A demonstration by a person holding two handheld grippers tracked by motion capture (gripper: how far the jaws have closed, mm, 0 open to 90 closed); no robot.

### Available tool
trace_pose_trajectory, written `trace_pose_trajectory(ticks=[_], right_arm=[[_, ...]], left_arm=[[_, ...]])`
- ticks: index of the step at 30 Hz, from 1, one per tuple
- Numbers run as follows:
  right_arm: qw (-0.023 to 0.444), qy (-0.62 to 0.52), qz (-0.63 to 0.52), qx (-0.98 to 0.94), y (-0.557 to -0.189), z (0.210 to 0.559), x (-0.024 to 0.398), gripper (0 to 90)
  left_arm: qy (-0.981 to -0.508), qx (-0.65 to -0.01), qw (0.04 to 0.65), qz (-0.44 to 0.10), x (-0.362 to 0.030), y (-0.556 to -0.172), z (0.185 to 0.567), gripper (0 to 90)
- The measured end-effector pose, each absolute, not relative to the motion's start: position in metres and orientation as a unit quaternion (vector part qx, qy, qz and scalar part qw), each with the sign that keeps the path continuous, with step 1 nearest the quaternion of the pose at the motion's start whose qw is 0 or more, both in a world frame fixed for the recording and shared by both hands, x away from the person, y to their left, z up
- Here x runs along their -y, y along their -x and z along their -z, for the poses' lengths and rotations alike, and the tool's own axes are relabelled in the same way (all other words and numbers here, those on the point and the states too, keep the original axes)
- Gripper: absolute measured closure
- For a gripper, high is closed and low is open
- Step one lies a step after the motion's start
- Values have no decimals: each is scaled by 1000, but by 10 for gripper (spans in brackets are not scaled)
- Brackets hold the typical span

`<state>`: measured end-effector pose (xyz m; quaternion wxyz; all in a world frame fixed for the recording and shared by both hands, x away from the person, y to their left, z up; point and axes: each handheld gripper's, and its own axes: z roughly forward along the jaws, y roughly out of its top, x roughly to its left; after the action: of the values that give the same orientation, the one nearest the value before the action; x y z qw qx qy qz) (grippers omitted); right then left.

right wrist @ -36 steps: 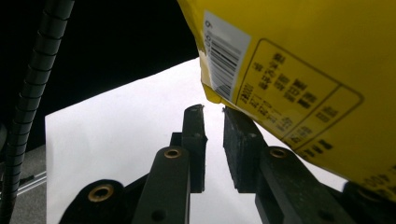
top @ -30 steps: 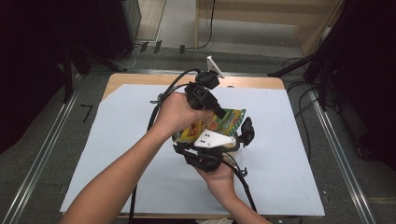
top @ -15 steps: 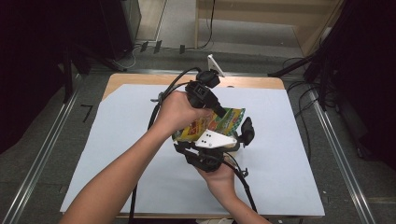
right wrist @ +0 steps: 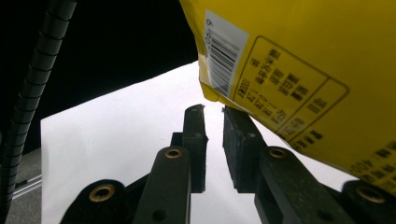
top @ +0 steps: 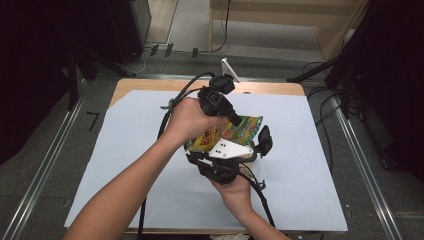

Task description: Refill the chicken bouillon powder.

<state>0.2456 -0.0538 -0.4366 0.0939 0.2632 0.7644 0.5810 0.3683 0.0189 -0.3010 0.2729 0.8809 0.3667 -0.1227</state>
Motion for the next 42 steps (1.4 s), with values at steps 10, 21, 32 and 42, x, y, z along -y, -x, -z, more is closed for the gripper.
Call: trace_pose_trajectory(ticks=[10,21,32,42], right_arm=[[94,-265,-579,-765,-246,437,54,809],[99,-262,-576,-768,-246,439,53,816],[96,-259,-575,-770,-246,441,53,862],[98,-260,-573,-771,-245,443,53,900]], left_arm=[[-880,-364,280,122,-20,-366,301,897],[-875,-362,294,126,-24,-363,303,898],[-875,-357,303,126,-29,-358,303,898],[-874,-356,305,129,-31,-358,305,899]])
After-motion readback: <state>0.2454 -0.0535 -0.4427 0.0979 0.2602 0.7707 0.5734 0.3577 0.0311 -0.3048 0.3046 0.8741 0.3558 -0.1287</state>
